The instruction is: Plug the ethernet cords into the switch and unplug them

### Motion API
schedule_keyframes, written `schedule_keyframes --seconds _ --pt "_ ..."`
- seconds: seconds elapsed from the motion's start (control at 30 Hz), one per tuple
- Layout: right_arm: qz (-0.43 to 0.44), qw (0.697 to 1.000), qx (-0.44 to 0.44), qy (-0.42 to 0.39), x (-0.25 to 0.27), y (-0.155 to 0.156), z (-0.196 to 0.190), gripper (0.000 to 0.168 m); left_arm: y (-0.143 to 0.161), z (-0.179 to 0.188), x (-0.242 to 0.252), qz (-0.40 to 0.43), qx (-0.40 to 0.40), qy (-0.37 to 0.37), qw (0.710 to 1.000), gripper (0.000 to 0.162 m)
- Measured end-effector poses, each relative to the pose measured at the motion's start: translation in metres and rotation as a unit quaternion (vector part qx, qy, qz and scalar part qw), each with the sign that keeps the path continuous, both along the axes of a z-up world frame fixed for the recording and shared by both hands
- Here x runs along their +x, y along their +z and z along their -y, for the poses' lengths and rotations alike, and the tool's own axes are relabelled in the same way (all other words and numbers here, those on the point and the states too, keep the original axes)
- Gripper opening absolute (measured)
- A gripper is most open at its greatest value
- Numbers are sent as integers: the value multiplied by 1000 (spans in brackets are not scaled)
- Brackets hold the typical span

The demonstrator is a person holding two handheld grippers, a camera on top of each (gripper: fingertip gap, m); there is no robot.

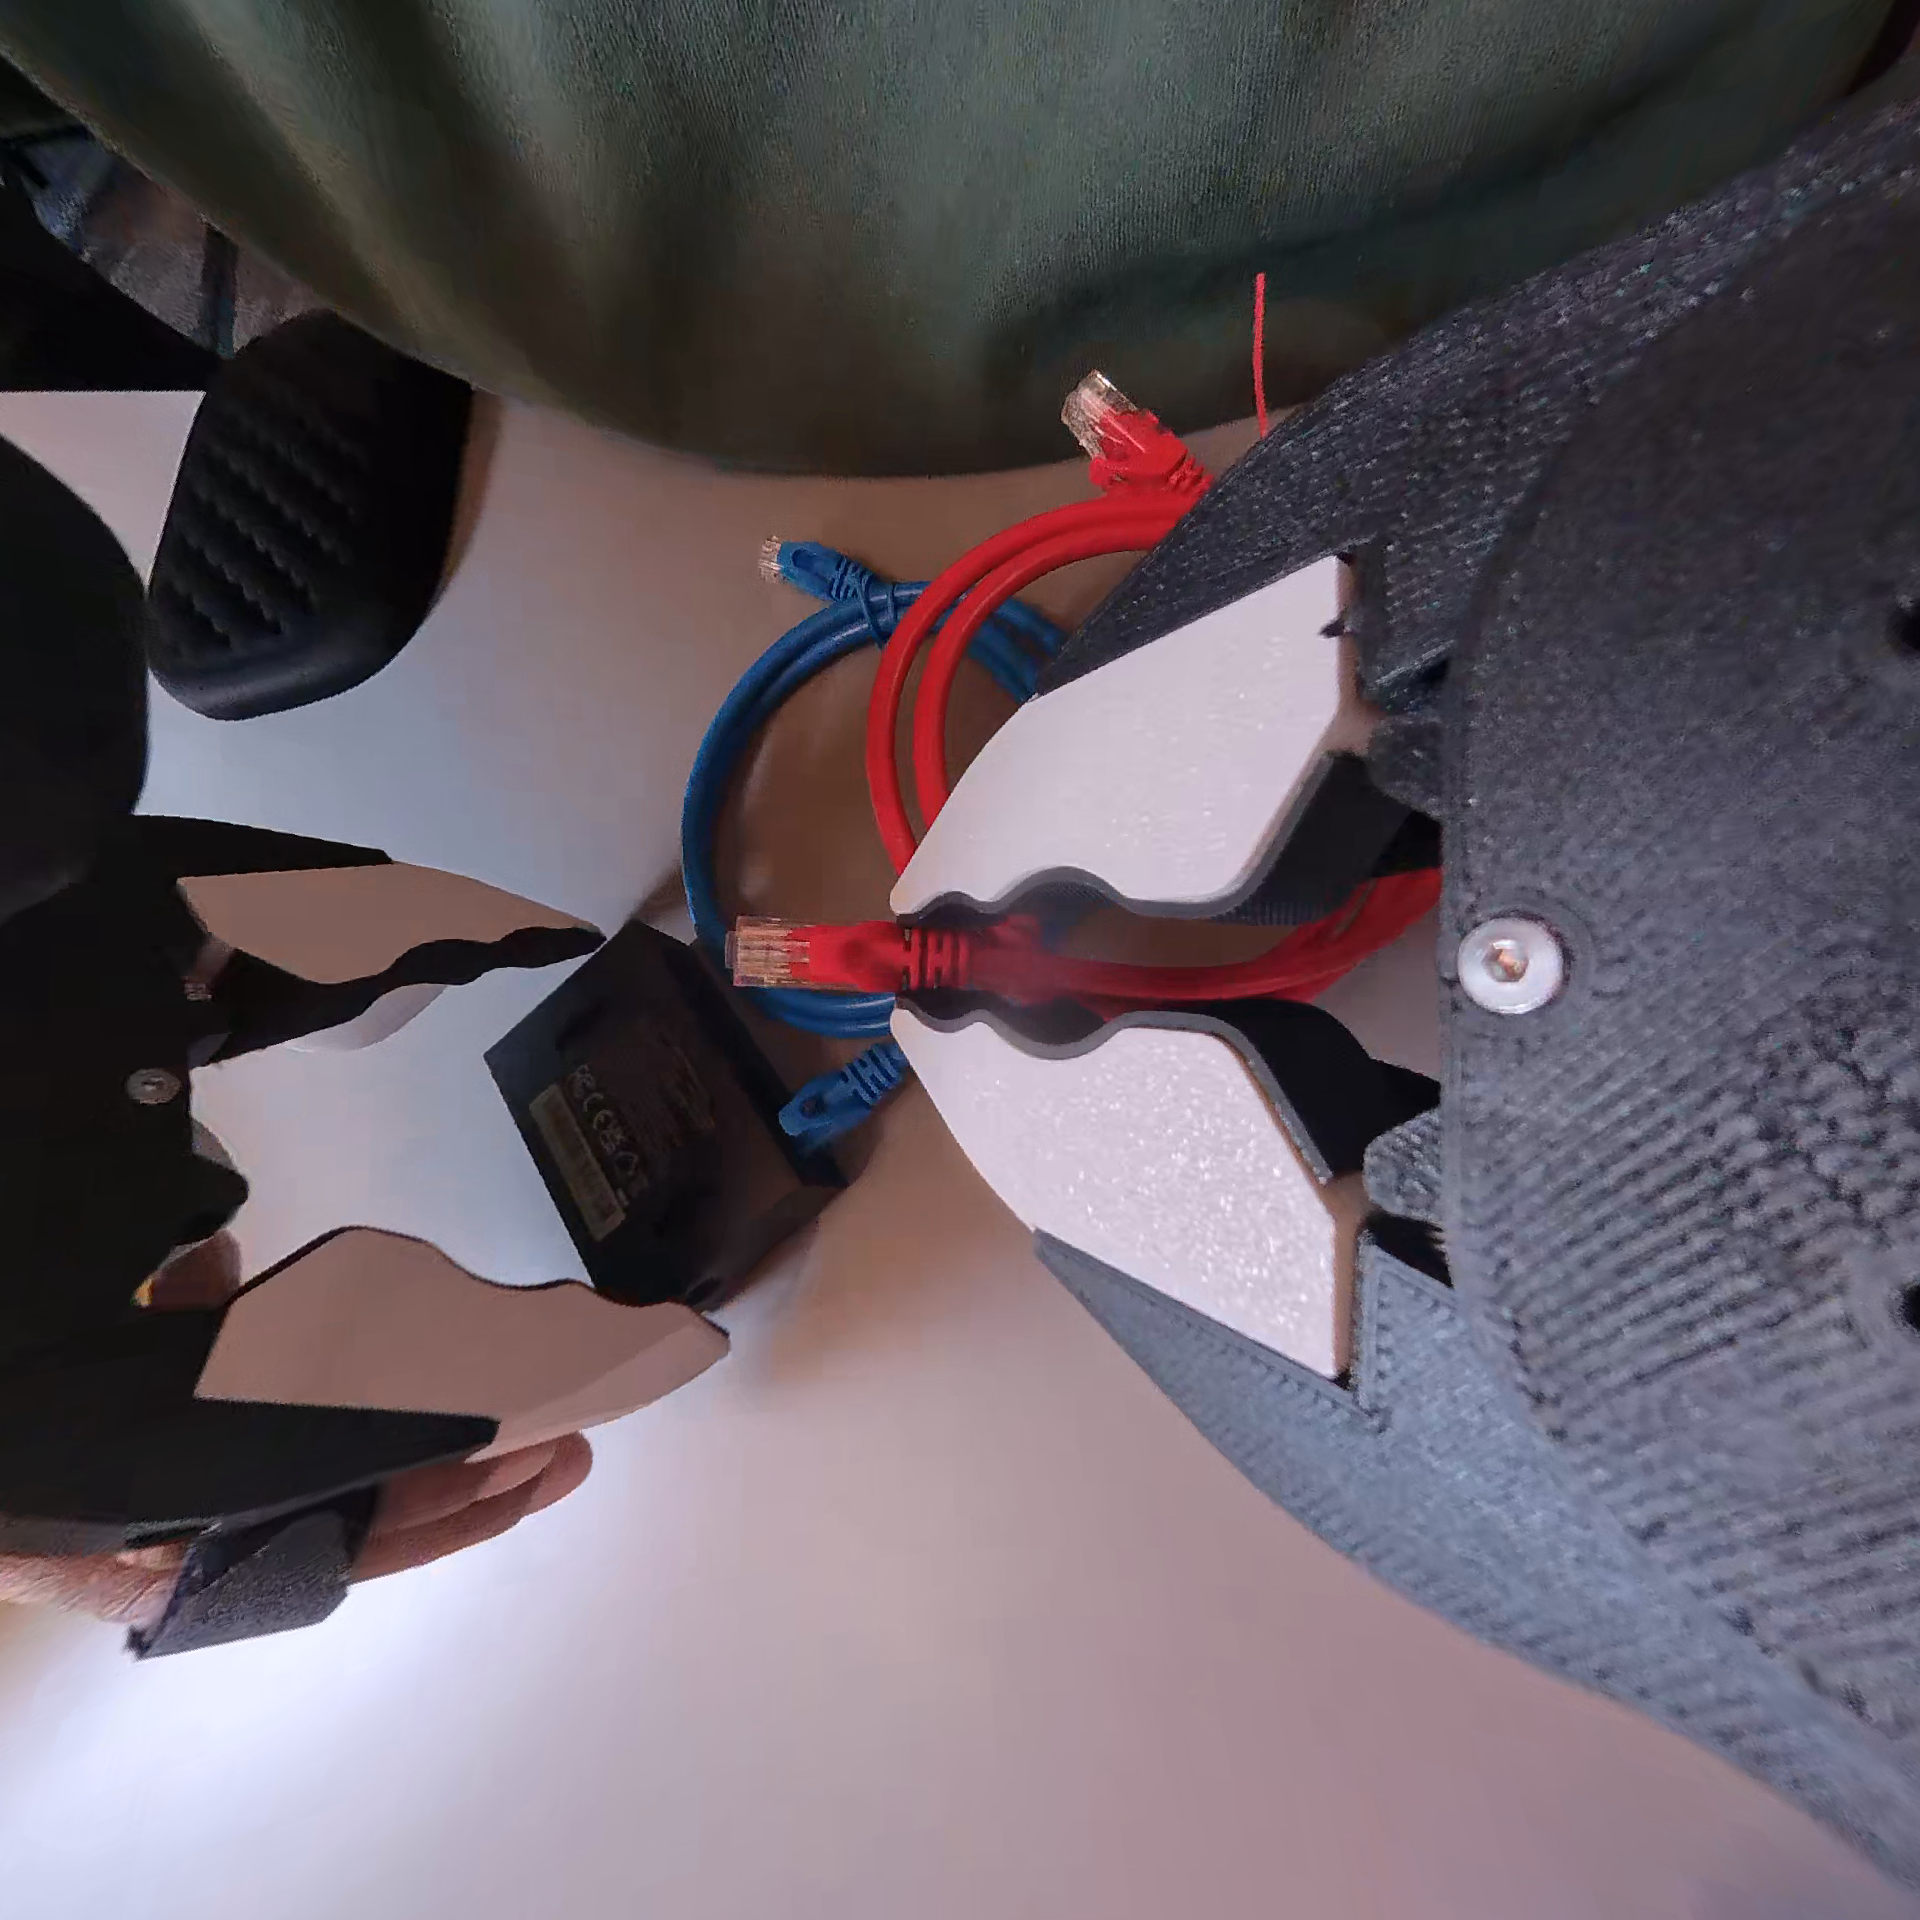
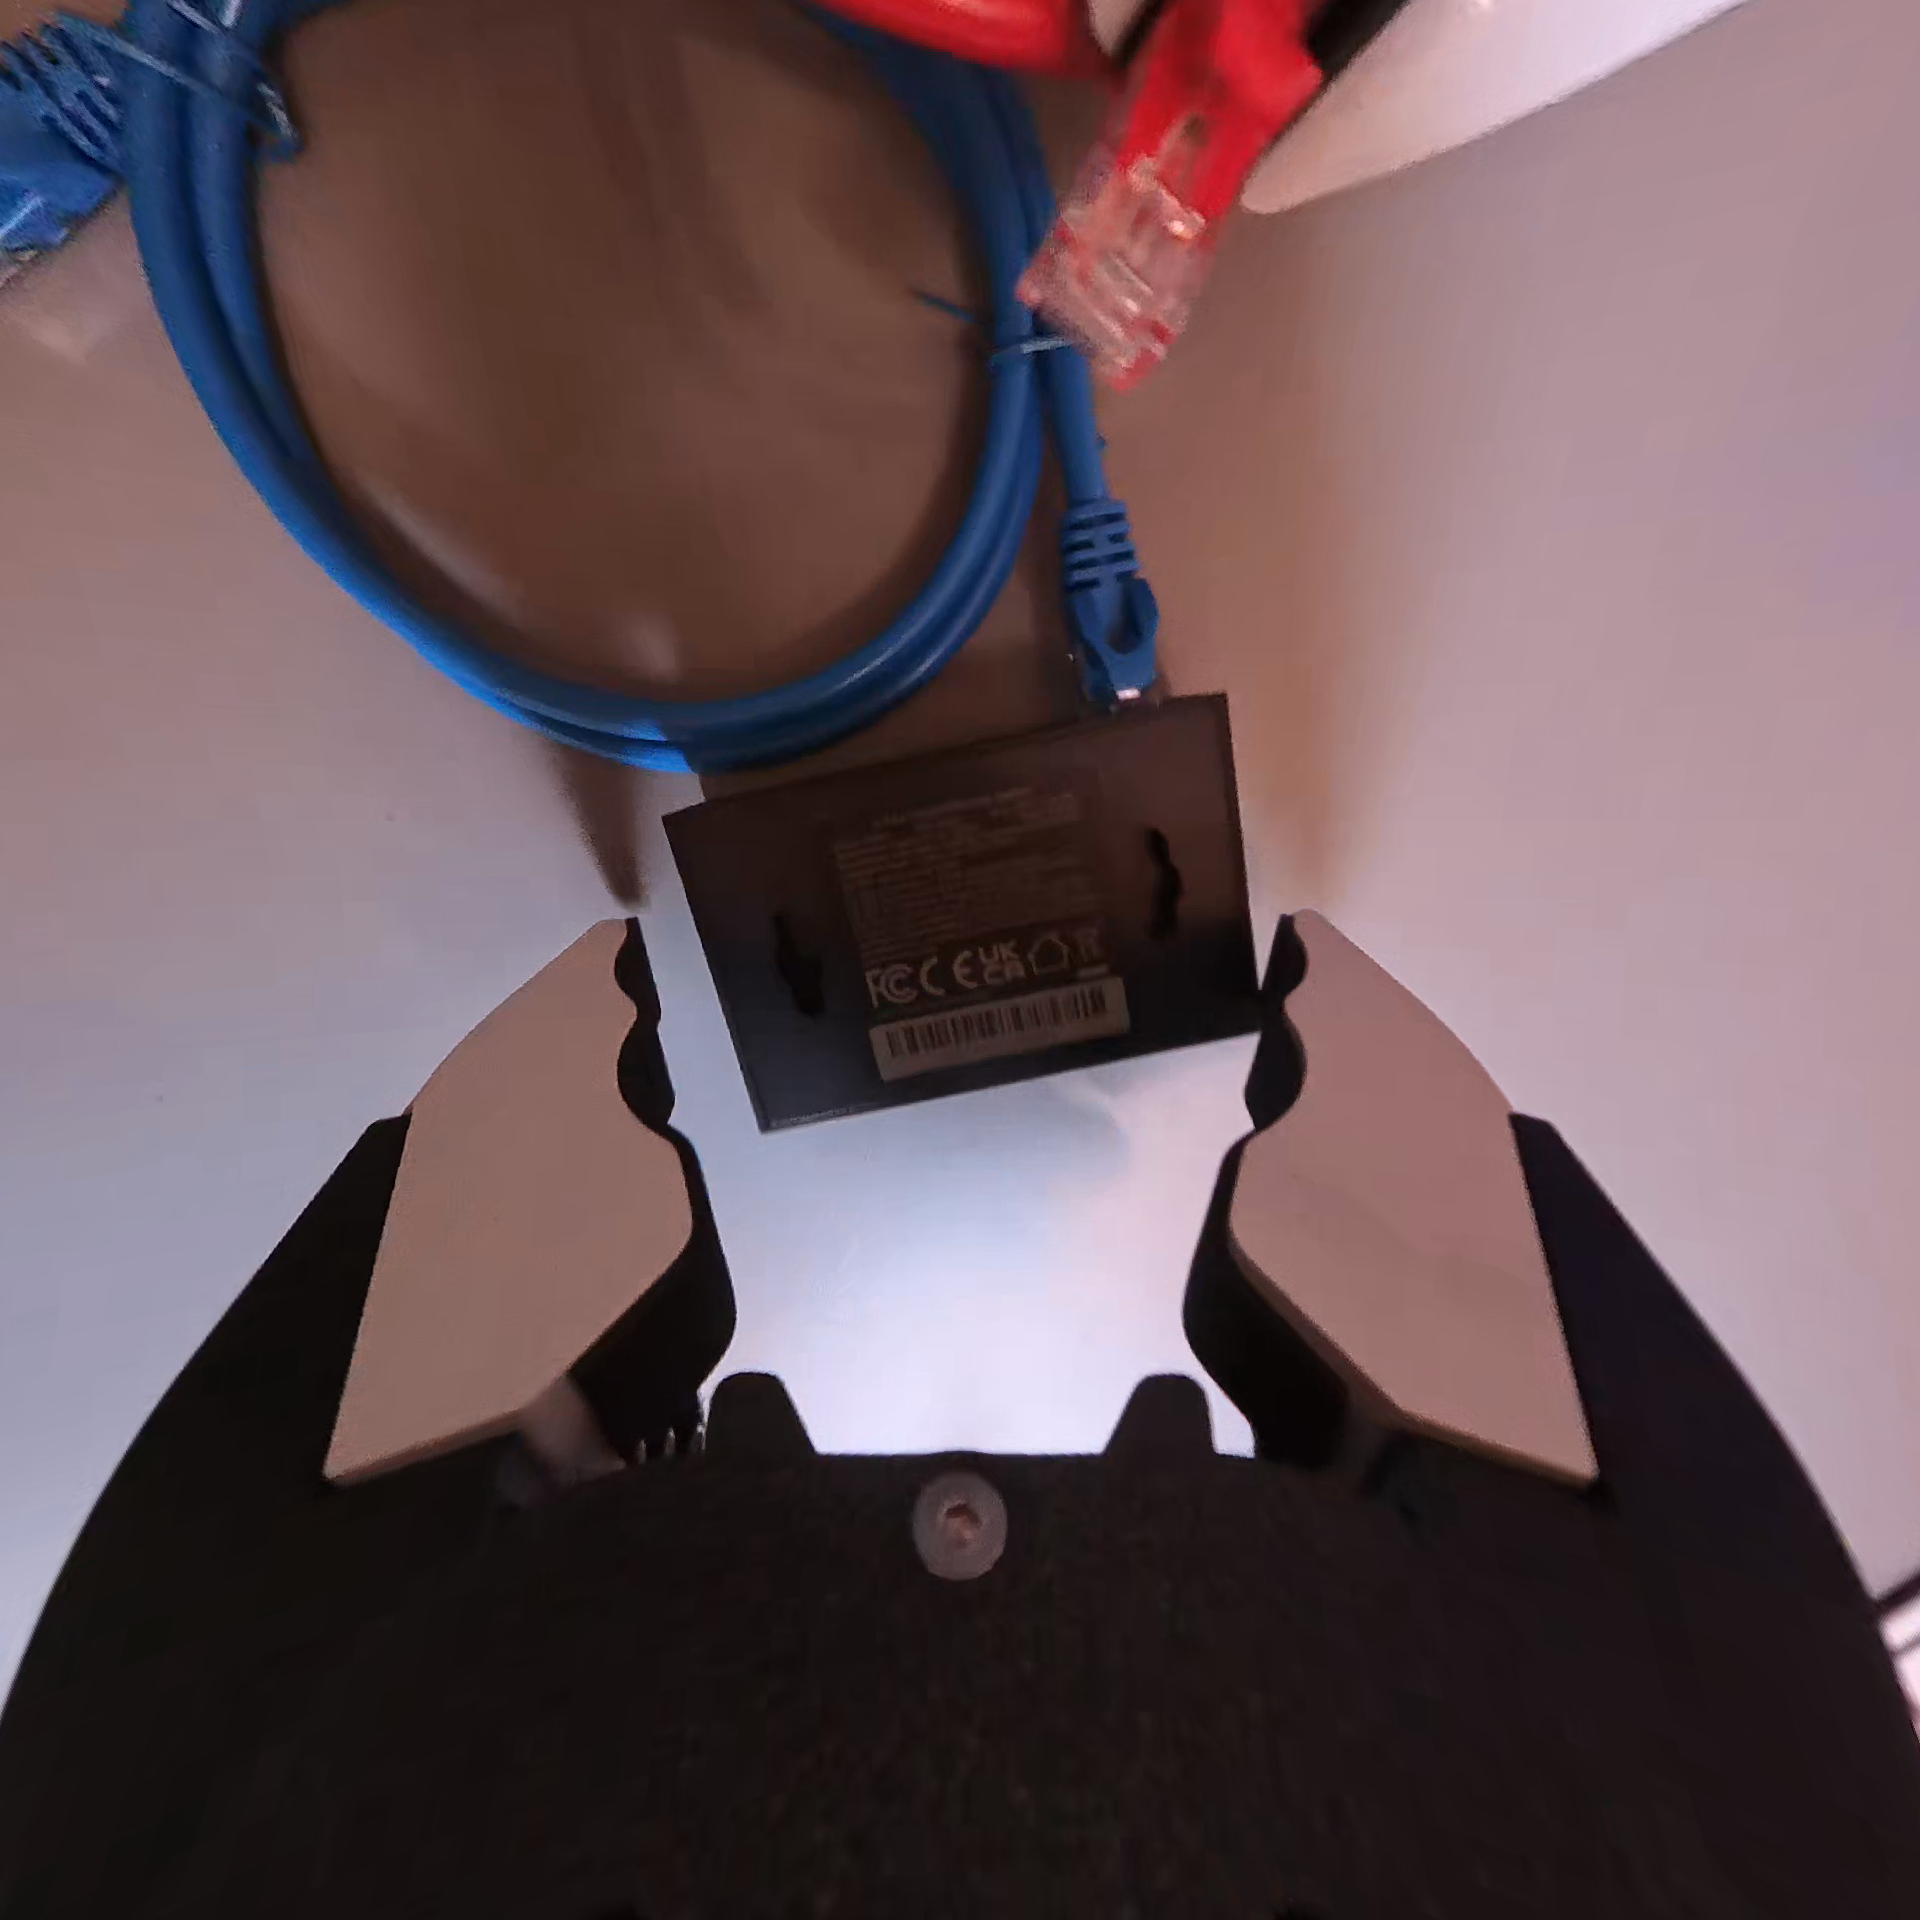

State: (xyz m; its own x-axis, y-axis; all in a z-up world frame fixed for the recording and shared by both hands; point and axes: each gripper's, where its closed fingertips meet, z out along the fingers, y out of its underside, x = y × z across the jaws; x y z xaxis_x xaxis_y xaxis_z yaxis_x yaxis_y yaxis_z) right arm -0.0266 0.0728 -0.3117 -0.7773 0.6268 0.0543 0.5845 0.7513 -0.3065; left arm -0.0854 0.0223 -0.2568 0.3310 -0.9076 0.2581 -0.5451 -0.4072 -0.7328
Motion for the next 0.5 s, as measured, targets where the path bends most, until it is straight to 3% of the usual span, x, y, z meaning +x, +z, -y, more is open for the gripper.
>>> schedule_keyframes --seconds 0.03,0.17,0.33,0.5 --pt "1 1000 -2 6 -1 -3 1 110 -1 0 0 1 -4 -1 1000 12" --pt "-28 999 -32 -11 -4 -2 7 101 -4 0 0 2 -12 1 1000 12" --pt "-33 984 -74 -157 4 7 14 100 -9 -2 1 -8 -32 12 999 12" --pt "-94 936 -154 -301 6 23 28 99 -17 -5 5 -52 -25 15 998 11"
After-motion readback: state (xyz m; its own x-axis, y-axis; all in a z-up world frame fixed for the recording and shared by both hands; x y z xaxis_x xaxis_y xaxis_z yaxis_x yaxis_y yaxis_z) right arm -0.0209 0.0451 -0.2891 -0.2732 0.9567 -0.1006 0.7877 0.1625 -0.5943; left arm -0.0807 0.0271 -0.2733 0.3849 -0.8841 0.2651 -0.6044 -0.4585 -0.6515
